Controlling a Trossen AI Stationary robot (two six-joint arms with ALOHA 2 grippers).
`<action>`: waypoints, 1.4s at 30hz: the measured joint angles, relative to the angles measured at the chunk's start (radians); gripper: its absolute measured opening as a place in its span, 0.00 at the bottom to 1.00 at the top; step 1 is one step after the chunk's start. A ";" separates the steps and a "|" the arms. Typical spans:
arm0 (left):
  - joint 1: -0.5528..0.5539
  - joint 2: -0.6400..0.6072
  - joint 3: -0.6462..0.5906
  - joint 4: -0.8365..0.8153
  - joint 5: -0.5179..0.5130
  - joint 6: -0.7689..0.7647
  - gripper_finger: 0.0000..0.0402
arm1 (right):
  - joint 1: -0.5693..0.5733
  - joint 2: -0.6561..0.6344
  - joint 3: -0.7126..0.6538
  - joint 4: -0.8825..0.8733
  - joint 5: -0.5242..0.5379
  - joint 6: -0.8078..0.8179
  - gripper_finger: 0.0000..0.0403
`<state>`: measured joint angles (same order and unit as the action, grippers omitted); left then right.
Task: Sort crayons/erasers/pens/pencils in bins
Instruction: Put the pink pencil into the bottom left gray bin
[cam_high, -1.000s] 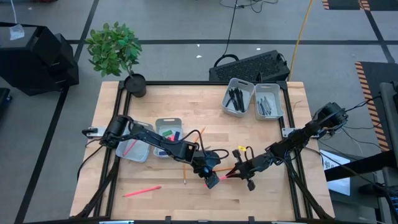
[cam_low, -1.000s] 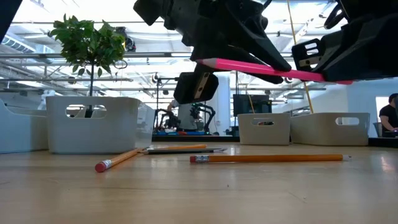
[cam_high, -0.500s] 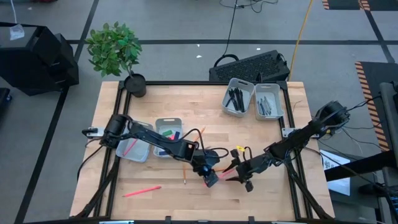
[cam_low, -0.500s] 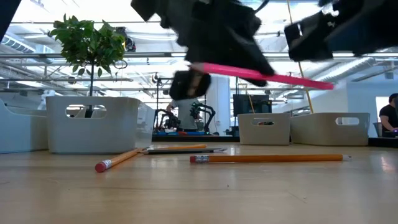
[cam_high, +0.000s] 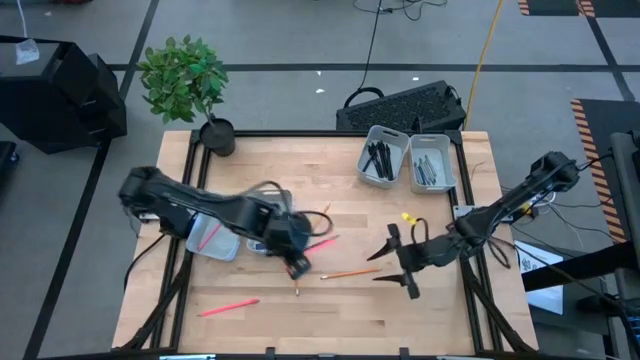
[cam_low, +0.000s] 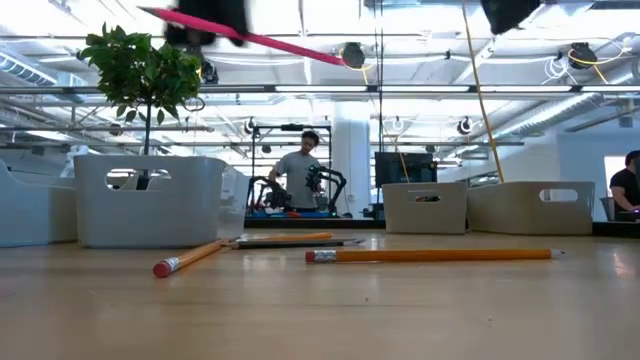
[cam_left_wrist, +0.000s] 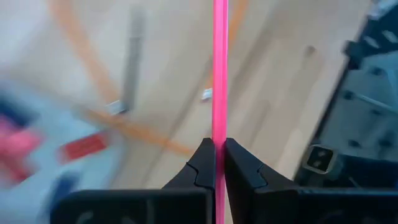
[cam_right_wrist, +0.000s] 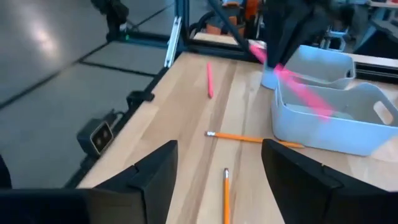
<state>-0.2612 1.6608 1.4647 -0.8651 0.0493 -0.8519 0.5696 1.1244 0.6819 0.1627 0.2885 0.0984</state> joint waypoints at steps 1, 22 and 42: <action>-0.001 -0.035 0.001 -0.055 -0.028 -0.015 0.03 | 0.005 -0.011 0.000 -0.001 0.010 0.018 0.55; -0.010 -0.530 -0.340 -0.659 -0.208 -0.520 0.03 | 0.028 0.116 0.248 -0.080 0.124 0.154 0.55; 0.008 -0.514 -0.722 -0.452 -0.209 -0.593 0.07 | -0.142 0.374 0.509 -0.203 0.123 0.178 0.55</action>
<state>-0.2527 1.1471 0.7429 -1.3170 -0.1600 -1.4448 0.4278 1.4984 1.1912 -0.0406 0.4116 0.2761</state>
